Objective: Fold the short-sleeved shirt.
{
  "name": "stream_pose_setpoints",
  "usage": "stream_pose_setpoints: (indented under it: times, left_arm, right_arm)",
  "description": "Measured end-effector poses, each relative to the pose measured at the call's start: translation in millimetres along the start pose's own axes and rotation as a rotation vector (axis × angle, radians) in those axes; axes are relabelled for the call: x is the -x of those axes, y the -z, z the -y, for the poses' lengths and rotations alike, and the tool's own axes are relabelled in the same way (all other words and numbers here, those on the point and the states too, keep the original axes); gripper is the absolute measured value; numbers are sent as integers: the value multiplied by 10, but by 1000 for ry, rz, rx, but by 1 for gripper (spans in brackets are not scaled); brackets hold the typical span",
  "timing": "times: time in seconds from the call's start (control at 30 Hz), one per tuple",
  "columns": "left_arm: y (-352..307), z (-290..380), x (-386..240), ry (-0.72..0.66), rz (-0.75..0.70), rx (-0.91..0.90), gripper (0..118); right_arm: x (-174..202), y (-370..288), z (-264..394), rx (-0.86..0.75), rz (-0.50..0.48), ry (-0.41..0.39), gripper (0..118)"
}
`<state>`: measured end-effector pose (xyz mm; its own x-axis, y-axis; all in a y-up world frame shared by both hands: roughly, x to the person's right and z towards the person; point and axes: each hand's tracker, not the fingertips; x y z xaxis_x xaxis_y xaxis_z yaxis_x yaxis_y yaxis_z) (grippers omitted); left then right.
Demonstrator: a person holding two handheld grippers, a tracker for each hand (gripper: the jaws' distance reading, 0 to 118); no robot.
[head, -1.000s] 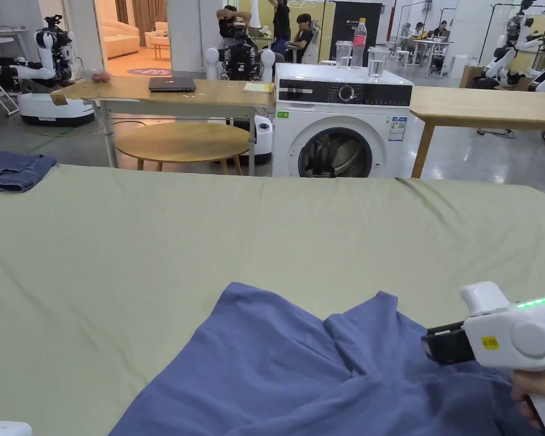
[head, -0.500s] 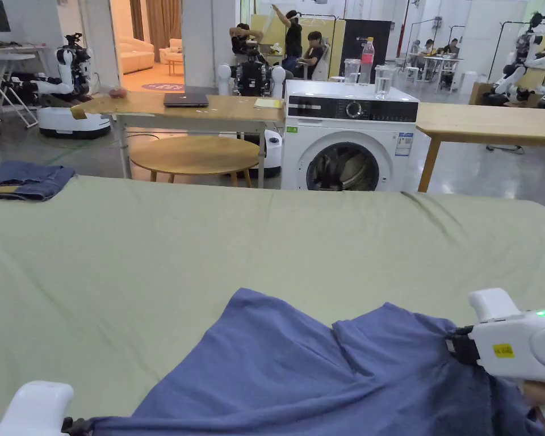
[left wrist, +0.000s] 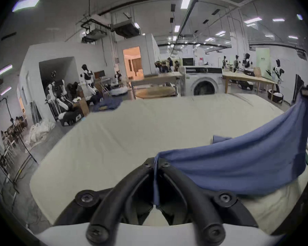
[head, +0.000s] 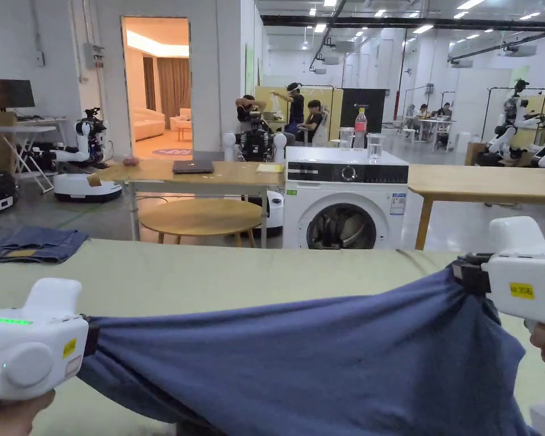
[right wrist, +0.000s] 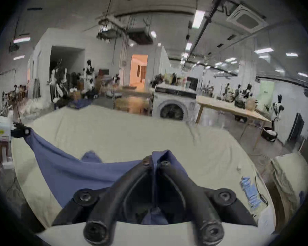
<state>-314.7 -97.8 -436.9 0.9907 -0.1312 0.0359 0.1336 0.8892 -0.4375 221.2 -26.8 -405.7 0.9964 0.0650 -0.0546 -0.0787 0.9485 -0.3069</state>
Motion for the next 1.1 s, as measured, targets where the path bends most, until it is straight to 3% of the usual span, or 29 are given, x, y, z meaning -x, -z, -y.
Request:
stream_pose_setpoints:
  times: [0.07,0.2,0.3,0.7,0.9,1.1]
  left_arm:
    - [-14,-282,-13,24,-27,-60,0]
    - [-21,-907,-105,89,-59,-147,0]
    - [-27,-1393,-138,109,-86,-199,0]
    - [148,-2990,-36,146,-220,-362,0]
    - [80,-3319,84,132,-247,-426,0]
    - [456,-3012,42,114,-222,-378,0]
  right_arm:
    - [-103,-33,-207,-51,-47,56,1]
    - [-199,-26,-685,-166,16,49,1]
    - [-280,-8,-1065,-235,14,91,1]
    - [-216,90,-2467,-432,134,3,1]
    - [-158,70,-2729,-514,142,-11,1]
    - [-155,366,-2498,-460,140,-48,1]
